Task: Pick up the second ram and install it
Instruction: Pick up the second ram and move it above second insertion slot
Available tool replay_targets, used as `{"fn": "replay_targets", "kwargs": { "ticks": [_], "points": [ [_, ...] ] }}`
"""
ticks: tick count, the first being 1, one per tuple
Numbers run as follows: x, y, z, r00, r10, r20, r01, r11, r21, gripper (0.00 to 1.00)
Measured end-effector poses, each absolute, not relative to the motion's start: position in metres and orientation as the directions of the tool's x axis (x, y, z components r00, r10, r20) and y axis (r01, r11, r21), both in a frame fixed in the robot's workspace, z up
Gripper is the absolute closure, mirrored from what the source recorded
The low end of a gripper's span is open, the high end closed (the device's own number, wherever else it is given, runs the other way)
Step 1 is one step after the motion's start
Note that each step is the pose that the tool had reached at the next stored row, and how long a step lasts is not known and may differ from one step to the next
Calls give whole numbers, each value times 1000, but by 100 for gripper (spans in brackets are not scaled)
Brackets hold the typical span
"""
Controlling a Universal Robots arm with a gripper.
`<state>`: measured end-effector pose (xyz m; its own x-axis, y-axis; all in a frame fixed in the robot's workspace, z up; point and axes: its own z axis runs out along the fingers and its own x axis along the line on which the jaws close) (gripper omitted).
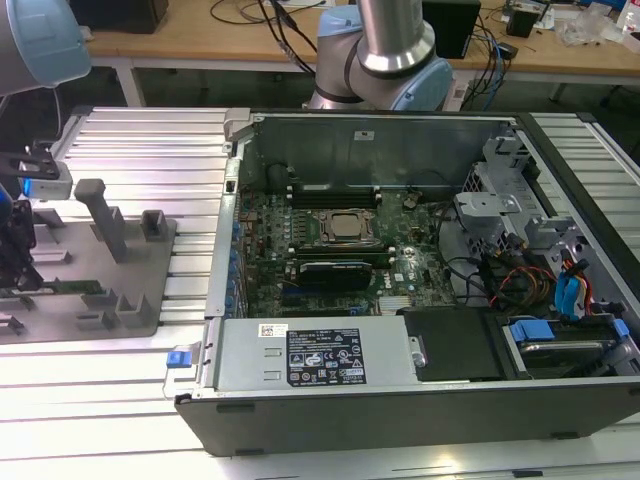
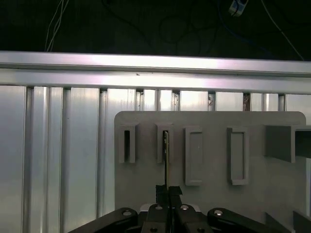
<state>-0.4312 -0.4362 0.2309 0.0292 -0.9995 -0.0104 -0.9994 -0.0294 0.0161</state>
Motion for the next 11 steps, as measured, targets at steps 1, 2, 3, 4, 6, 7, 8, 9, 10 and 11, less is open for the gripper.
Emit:
{"fn": "replay_targets", "kwargs": {
  "ticks": [1,2,3,4,6,7,8,9,10,11],
  "points": [
    [-431,-436,232,29,-1000,-10,-999,-29,16,91],
    [-431,-436,232,29,-1000,-10,-999,-29,16,91],
    [-431,-436,233,29,-1000,-10,-999,-29,16,91],
    [-431,-436,234,29,-1000,-10,-999,-29,16,91],
    [-431,-436,236,29,-1000,-10,-999,-29,16,91],
    [-431,-436,238,29,-1000,-10,-999,-29,16,91],
    [-431,-436,239,29,-1000,-10,-999,-29,16,91],
    [-431,-436,239,29,-1000,-10,-999,-29,16,91],
    [-431,-436,240,29,-1000,-10,-999,-29,16,91],
    [-431,-436,241,29,-1000,-10,-999,-29,16,91]
  ]
}}
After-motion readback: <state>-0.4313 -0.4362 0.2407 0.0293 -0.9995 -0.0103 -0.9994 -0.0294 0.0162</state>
